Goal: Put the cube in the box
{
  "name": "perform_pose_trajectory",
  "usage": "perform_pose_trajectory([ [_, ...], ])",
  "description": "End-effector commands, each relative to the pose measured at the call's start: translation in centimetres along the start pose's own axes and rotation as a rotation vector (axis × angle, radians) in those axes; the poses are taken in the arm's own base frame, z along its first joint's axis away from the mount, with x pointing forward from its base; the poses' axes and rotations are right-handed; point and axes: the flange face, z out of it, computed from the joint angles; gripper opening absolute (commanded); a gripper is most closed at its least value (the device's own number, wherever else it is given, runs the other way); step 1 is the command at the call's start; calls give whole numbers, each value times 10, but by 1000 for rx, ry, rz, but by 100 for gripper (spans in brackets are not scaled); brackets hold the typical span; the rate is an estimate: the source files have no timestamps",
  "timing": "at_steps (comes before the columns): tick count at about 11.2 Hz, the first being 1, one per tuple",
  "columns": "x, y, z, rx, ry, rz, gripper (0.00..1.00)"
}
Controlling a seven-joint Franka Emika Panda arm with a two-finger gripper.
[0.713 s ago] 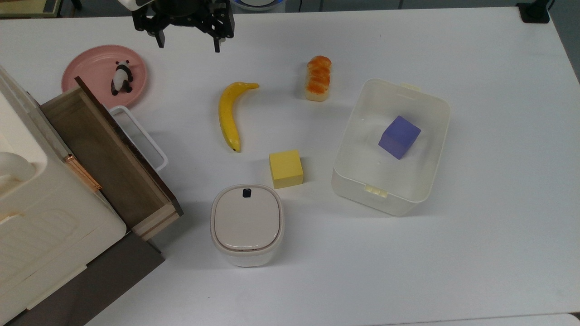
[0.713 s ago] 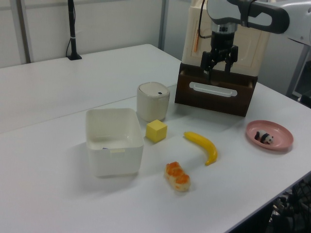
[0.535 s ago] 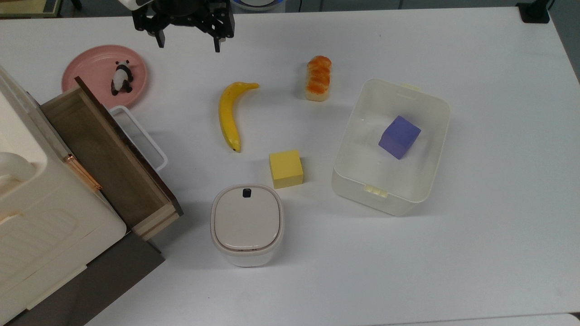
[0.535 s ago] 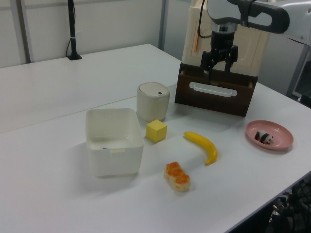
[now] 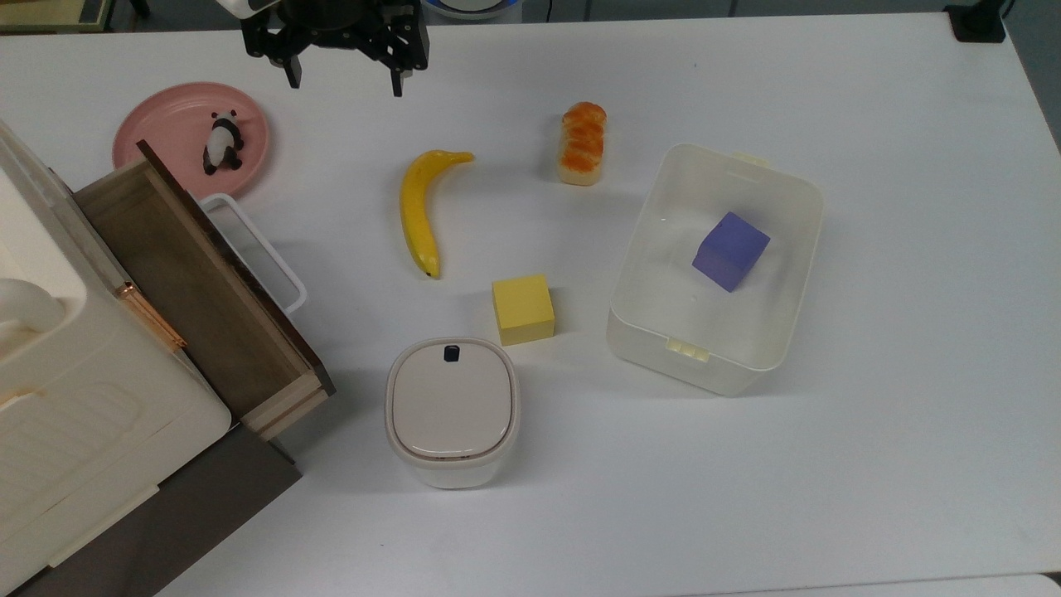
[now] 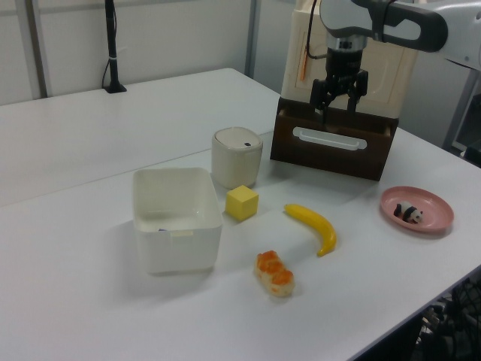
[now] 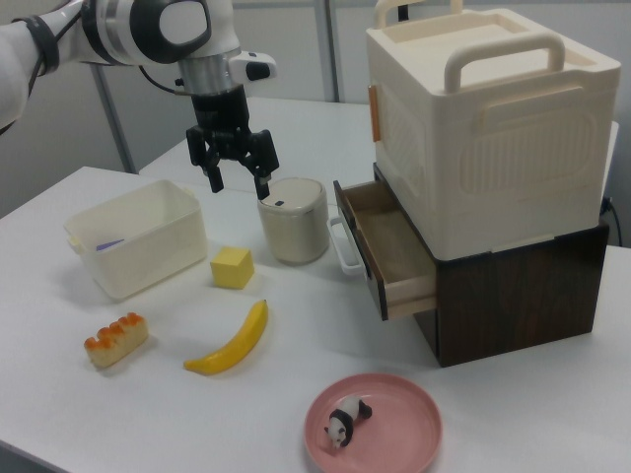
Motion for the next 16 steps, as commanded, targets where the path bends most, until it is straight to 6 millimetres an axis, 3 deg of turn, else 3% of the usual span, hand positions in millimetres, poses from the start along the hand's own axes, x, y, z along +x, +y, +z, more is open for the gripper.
perform_pose_trajectory([
  [1, 5, -2, -2, 20, 53, -5, 100],
  [3, 28, -24, 24, 22, 61, -41, 100],
  [8, 69, -125, 92, 65, 75, -197, 100],
  [11, 85, -168, 139, 70, 72, -242, 100],
  [13, 94, -189, 176, 56, 61, -280, 100],
  [16, 104, -196, 224, 35, 33, -298, 100],
])
